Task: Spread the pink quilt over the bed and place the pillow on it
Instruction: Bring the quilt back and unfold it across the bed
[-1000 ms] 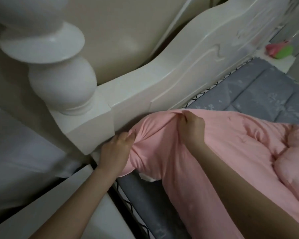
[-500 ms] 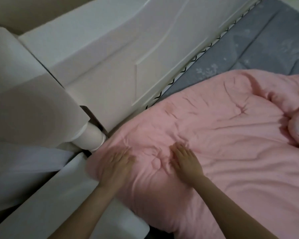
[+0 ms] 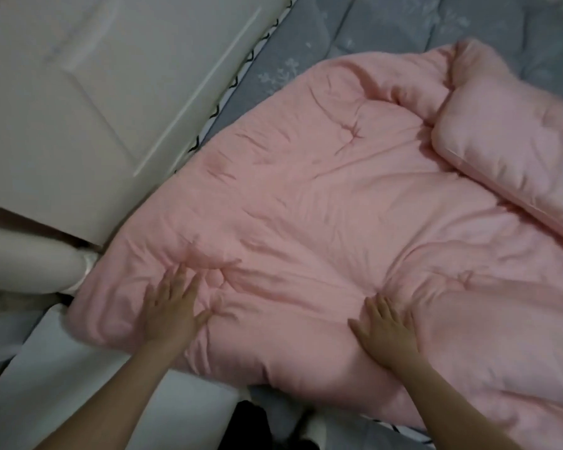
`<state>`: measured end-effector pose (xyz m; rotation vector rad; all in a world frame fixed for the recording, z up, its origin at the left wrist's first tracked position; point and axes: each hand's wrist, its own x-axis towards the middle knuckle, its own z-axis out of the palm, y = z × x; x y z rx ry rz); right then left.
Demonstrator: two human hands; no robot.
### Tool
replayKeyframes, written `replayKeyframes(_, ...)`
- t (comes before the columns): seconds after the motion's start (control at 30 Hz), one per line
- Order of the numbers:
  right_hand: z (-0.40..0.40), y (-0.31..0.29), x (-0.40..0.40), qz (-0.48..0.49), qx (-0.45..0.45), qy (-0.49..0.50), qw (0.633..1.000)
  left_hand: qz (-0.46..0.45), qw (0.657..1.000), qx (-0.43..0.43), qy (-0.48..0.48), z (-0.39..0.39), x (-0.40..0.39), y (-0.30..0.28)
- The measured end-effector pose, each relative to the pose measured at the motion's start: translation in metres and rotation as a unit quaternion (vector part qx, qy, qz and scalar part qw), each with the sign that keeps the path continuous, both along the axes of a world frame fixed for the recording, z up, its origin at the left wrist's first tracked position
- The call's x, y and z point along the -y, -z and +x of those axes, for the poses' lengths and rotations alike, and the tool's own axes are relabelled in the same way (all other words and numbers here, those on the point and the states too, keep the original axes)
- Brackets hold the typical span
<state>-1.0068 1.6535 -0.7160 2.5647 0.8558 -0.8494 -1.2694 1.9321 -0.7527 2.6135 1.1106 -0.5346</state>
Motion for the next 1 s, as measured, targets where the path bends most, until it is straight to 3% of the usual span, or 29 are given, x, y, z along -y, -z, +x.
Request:
replayKeyframes(0.1, 0.003, -0.006, 0.027, 0.02, -0.01, 0.021, 1.0, 0.022, 0.999, 0.023, -0.02, 0.015, 0.026, -0.012)
replayKeyframes(0.2, 0.002, -0.008, 0.046, 0.102, 0.01, -0.007, 0.995, 0.0, 0.997, 0.081, 0.005, 0.036, 0.061, -0.021)
replayKeyframes(0.3, -0.004, -0.007, 0.085, 0.172, 0.011, 0.0, 0.985, -0.032, 0.99, 0.109, 0.084, 0.067, 0.119, -0.026)
replayKeyframes(0.43, -0.019, -0.002, 0.156, 0.179, 0.066, 0.003, 0.982, -0.037, 0.965, 0.119, 0.231, 0.102, 0.211, -0.033)
replayKeyframes(0.57, -0.031, -0.003, 0.241, 0.169, 0.114, 0.005, 0.979, -0.029, 0.916, 0.164, 0.366, 0.116, 0.289, -0.034)
replayKeyframes(0.7, -0.054, 0.005, 0.319, 0.079, 0.057, 0.029, 0.995, -0.032, 0.79, 0.369, 0.489, 0.125, 0.347, -0.032)
replayKeyframes(0.77, -0.067, 0.013, 0.339, 0.046, 0.029, 0.073, 0.996, -0.031, 0.762, 0.377, 0.526, 0.13, 0.371, -0.029)
replayKeyframes(0.9, -0.061, 0.021, 0.349, 0.075, 0.082, 0.157, 0.981, -0.005, 0.837, 0.193, 0.512, 0.149, 0.378, -0.017)
replayKeyframes(1.0, -0.041, 0.026, 0.355, 0.097, 0.13, 0.184, 0.969, 0.04, 0.862, 0.118, 0.491, 0.172, 0.363, -0.007)
